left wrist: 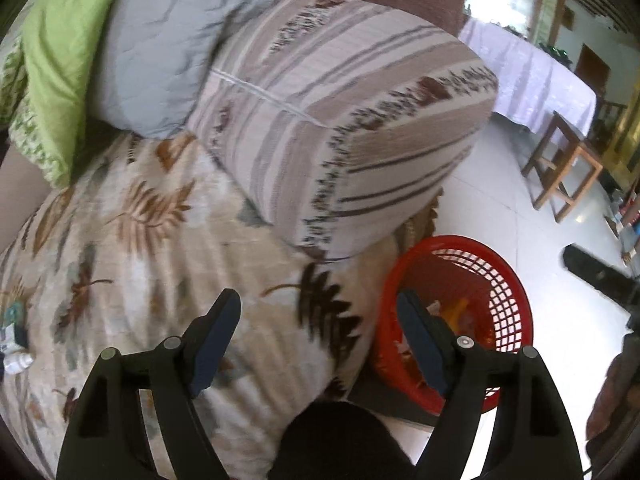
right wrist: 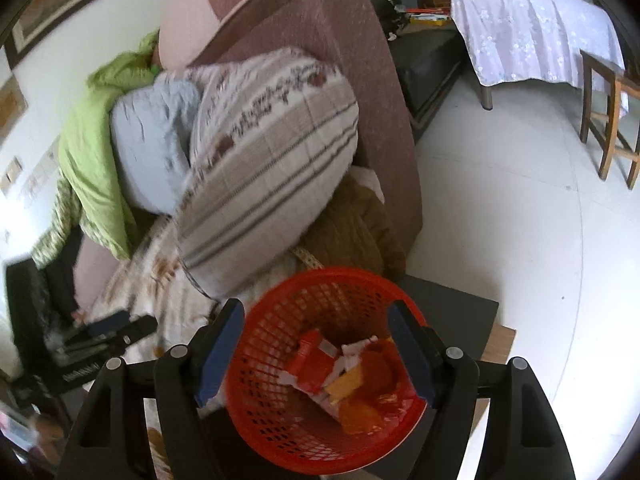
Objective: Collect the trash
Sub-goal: 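Carry the red packaging and red bag to the red basket and release both, then move both tools back over the bed toward the black bag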
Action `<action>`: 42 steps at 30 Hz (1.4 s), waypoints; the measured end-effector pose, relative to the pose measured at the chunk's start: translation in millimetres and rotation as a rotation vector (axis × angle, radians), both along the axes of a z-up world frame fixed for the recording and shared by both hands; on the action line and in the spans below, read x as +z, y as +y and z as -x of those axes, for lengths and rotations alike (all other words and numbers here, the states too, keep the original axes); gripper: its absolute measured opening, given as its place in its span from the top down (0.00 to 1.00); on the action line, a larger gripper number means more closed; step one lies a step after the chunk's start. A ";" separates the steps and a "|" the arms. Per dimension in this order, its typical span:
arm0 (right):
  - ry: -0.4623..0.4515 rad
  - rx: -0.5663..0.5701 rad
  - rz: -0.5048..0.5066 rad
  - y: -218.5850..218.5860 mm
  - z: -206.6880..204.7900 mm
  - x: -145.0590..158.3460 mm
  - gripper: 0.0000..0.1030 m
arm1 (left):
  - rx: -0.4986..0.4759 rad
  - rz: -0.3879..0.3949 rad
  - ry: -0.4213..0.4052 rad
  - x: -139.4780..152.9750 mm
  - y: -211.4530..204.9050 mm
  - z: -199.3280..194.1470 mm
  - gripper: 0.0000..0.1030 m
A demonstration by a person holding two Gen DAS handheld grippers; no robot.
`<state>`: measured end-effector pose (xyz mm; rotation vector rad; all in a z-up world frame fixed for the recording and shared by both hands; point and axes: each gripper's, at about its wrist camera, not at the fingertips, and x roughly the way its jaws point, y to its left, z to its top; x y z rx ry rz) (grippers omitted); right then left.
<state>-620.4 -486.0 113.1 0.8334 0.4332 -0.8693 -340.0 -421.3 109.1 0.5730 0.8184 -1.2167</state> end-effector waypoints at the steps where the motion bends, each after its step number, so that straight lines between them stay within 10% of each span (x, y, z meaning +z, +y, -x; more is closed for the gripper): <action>1: -0.008 -0.003 -0.004 0.1 1.5 1.7 0.25 | 0.008 0.004 -0.003 2.7 3.7 -4.2 0.23; 26: 0.092 0.290 0.061 79.3 -116.0 18.9 0.24 | 0.255 0.061 -0.194 11.2 137.5 -78.4 0.16; 42: 0.069 0.749 0.047 169.4 -294.9 -3.5 0.24 | 0.712 -0.013 -0.260 26.0 317.6 -194.8 0.16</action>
